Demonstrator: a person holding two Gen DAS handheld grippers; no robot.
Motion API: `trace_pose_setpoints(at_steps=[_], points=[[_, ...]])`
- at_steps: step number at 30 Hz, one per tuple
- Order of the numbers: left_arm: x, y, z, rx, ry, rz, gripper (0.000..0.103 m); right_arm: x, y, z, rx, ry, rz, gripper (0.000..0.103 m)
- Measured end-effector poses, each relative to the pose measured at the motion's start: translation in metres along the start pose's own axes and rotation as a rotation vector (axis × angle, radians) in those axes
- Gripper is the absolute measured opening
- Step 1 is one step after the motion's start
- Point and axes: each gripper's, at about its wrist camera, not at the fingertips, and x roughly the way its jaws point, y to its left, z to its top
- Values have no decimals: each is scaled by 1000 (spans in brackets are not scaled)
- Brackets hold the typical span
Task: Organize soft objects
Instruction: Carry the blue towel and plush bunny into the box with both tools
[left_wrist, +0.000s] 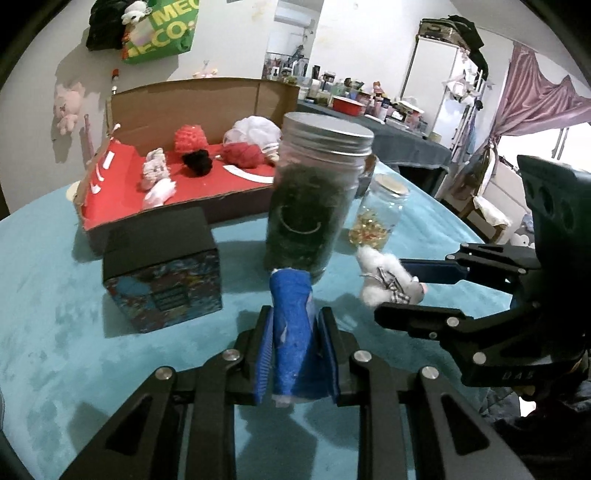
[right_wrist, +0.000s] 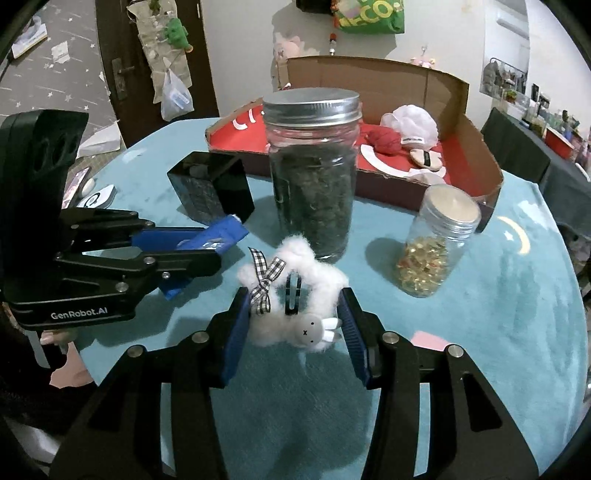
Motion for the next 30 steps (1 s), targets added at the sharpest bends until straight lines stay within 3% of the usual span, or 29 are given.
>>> trace_pose_setpoints(at_steps=[15,30], points=[[2,2,0,-6,8,4,26,-2,-11,-7,22,18,1,46],[-26,45,-19,-87,2,86,25,-13,-45,-22,97,42,-48,46]])
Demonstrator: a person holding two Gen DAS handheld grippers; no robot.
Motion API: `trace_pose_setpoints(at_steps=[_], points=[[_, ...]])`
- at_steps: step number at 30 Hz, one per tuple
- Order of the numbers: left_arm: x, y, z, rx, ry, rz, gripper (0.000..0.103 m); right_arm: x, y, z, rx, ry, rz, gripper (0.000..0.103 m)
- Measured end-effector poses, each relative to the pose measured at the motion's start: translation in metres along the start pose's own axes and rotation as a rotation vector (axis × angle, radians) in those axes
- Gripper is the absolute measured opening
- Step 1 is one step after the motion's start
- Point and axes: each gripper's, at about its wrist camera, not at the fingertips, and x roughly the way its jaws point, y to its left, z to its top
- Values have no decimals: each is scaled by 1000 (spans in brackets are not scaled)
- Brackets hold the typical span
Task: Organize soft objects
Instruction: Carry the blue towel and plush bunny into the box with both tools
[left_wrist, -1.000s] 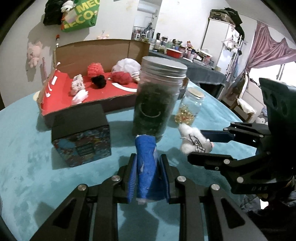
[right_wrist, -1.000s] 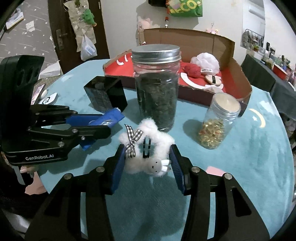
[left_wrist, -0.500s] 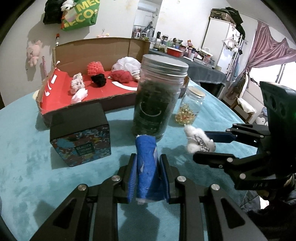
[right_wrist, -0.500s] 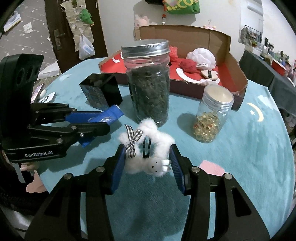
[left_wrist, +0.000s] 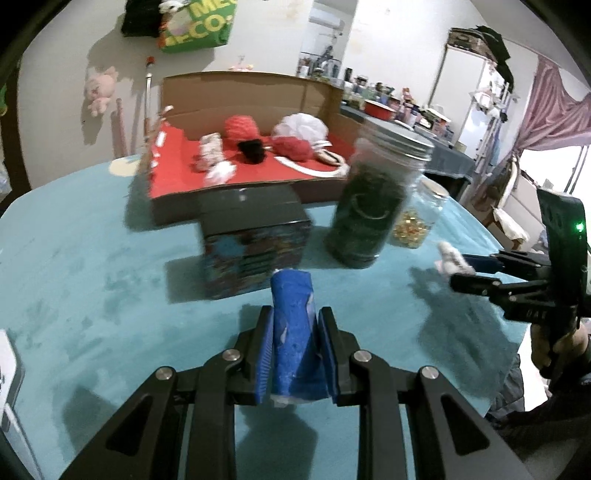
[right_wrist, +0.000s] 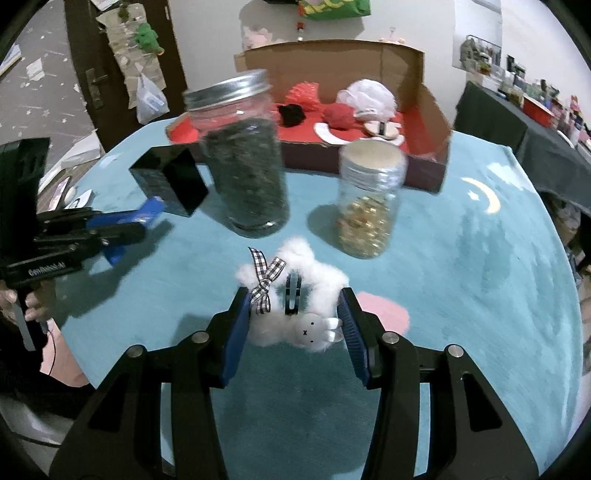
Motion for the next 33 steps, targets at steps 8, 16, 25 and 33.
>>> trace_pose_setpoints(at_steps=[8,16,25,33], points=[[-8,35,-6,-56,-2,72,25,-3,-29,-6,46,17,-48,46],[-7,60,8,-56,-30,80,25,0,-52,-3,70,16,-66,46],[5,78,31,20,-29,90,25,6,-71,6,65,10,-100,46],[18,86,50,71,-31,60,25,14,-94,28,38,16,-123,46]])
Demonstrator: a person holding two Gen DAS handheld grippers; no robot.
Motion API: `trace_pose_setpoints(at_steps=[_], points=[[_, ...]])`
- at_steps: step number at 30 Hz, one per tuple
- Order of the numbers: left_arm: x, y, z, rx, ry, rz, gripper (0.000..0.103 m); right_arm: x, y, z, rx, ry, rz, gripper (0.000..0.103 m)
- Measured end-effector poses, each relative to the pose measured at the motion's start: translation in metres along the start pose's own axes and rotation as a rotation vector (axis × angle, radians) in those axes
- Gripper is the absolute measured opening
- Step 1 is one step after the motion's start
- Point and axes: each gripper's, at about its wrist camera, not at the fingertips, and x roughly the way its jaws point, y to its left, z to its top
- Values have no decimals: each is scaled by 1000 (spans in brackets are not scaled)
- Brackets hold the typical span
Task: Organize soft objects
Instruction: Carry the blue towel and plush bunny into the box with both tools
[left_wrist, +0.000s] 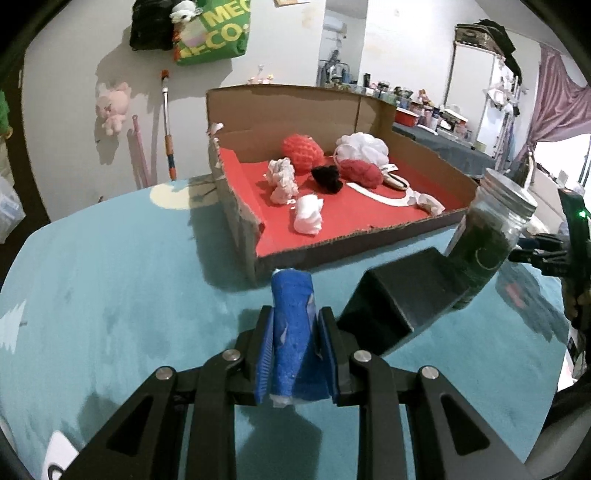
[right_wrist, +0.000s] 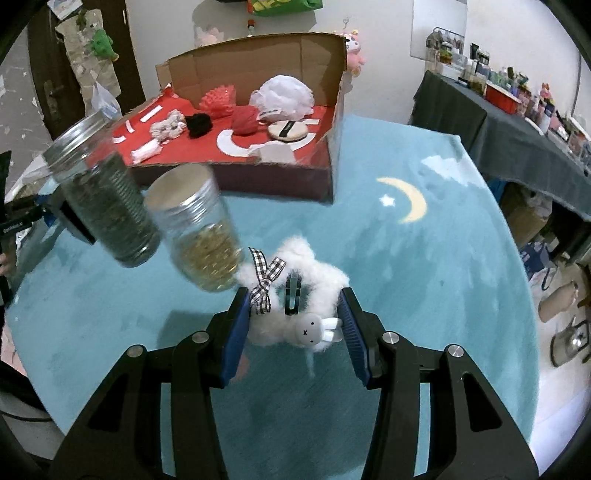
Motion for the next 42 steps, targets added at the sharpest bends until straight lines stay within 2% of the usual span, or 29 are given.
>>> trace_pose_setpoints(at_steps=[19,27,32,35,42], points=[[1,-14,48,148,-7,-31,25,3,5,60,-203,-12,29,46],[15,-30,85,150,14,-130,25,2,13,87,-270,-31,53,46],[38,-51,108,154,77,-173,25,5,24,109,-297,-36,129,46],[57,-61,122,174,122,-169,25,14,36,125,-323,-23,181,46],[103,-79,143,196,240,-168,25,55,60,158,-394,85,263,46]])
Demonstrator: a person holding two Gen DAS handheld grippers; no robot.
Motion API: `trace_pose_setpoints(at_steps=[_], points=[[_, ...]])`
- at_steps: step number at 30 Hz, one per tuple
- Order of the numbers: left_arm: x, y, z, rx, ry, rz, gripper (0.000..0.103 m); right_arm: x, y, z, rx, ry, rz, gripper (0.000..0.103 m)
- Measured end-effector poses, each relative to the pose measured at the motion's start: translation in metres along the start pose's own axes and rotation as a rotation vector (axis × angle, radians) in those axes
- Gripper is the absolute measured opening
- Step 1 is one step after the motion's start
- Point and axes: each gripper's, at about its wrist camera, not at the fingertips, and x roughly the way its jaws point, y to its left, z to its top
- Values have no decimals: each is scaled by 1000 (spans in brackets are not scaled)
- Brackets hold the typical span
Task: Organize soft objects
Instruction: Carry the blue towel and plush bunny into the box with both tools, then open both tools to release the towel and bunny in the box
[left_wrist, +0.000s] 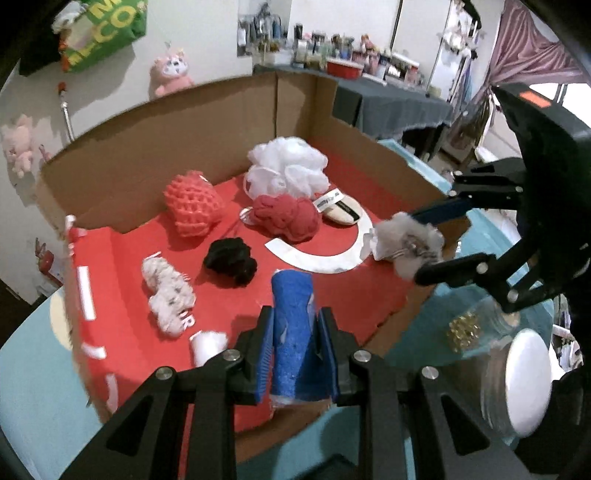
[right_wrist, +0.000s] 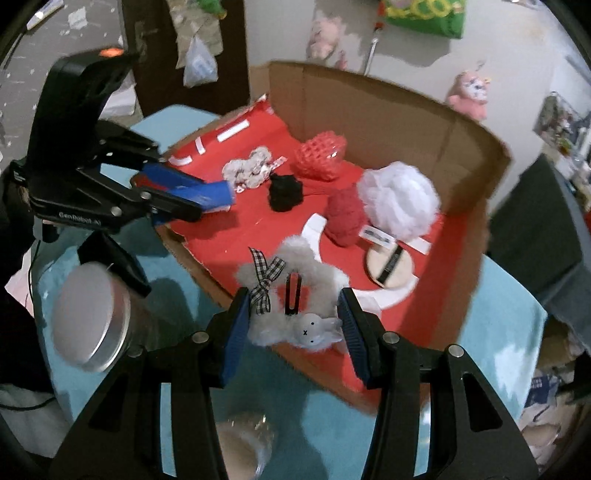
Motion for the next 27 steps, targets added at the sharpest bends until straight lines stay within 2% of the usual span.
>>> trace_pose_setpoints(at_steps=[7,15,27], points=[[36,5,14,9,102,6,25,42,-11,20,-7,118,75,46],[60,13,18,9,177,13,26,78,-19,27,-13,218,80,46],[68,12,20,25,189,19,26,98,-17,31,-20,255,75,48]])
